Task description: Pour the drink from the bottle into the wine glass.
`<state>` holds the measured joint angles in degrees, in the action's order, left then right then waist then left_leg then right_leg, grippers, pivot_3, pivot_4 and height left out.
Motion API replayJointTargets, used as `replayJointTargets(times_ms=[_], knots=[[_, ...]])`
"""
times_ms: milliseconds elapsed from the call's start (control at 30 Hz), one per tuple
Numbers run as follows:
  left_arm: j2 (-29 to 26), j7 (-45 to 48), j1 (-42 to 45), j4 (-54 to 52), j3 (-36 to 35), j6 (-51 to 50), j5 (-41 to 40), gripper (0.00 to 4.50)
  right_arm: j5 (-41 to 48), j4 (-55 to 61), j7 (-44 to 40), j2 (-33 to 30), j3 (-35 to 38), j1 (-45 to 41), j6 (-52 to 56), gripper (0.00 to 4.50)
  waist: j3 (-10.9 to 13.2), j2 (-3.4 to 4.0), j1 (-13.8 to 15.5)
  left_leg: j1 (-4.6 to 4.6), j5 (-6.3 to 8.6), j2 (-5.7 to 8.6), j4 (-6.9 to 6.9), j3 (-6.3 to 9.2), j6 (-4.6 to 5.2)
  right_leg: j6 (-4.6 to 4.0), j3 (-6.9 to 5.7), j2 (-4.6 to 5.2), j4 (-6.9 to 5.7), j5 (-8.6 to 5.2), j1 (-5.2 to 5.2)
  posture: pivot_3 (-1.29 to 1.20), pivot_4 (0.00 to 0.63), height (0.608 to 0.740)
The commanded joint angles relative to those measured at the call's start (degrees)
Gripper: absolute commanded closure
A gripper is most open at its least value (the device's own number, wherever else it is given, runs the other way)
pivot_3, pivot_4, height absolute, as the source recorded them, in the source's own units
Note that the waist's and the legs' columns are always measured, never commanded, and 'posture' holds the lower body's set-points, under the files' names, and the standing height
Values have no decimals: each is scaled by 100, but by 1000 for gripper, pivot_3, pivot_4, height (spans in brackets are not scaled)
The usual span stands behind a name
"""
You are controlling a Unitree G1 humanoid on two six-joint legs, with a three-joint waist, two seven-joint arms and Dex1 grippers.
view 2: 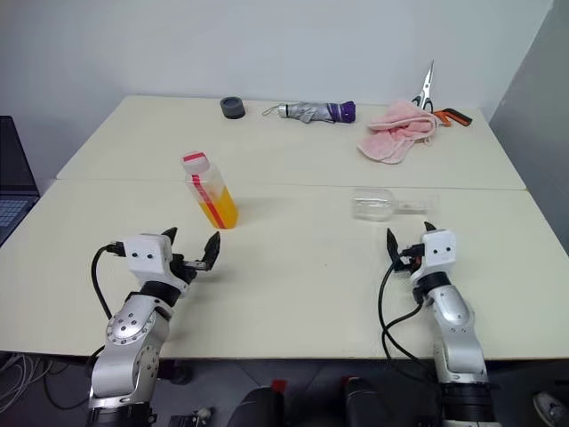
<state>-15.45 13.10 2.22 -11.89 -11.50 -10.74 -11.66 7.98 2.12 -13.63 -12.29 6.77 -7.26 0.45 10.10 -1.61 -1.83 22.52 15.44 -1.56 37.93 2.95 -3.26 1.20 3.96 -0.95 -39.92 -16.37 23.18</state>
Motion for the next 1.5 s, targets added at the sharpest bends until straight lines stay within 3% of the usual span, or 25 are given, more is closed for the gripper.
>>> replayJointTargets(times_ms=[33, 467, 667, 833, 1133, 1500], knots=[[19, 19, 104, -215, 26, 197, -11, 20, 57, 91, -11, -26, 61, -59, -51, 0, 0, 0, 0, 0, 0, 0, 0, 0, 0, 0, 0, 0, 0, 0, 0, 0, 150, 740], [19, -155, 149, -185, -216, 69, -86, 20, 255, 124, -254, -34, 25, -114, 99, 0, 0, 0, 0, 0, 0, -1, 0, -2, 0, 0, 1, 0, 0, 0, 0, 0, 150, 740], [40, -14, 126, -241, -168, 166, -169, 20, 269, 343, -749, -208, -255, -32, 53, 0, 0, 0, 0, 0, 0, 0, 0, -1, 0, 0, 1, 0, 0, 0, 0, 0, 150, 740], [-6, -201, 355, -250, -56, -54, 60, 20, 638, 902, -1480, -518, -591, -75, 562, 0, 0, 0, 2, 2, 0, 0, 1, 2, 0, 0, -1, 0, 0, 0, 0, 0, 150, 740], [-82, -416, 1190, -89, 65, -896, 150, 20, 1952, 2074, -2473, -1222, -858, -518, 2403, 0, 1, -2, 4, 5, 0, 2, 2, 8, 0, 0, -8, -2, 2, 0, -1, 0, 150, 740], [-69, -528, 1728, 177, 71, -1083, 219, 20, 2111, 2085, -3005, -1539, -1026, -728, 2698, 0, 1, -3, 5, 9, 0, 4, 3, 11, 0, 1, -13, -1, 5, 0, 0, 0, 150, 740]])
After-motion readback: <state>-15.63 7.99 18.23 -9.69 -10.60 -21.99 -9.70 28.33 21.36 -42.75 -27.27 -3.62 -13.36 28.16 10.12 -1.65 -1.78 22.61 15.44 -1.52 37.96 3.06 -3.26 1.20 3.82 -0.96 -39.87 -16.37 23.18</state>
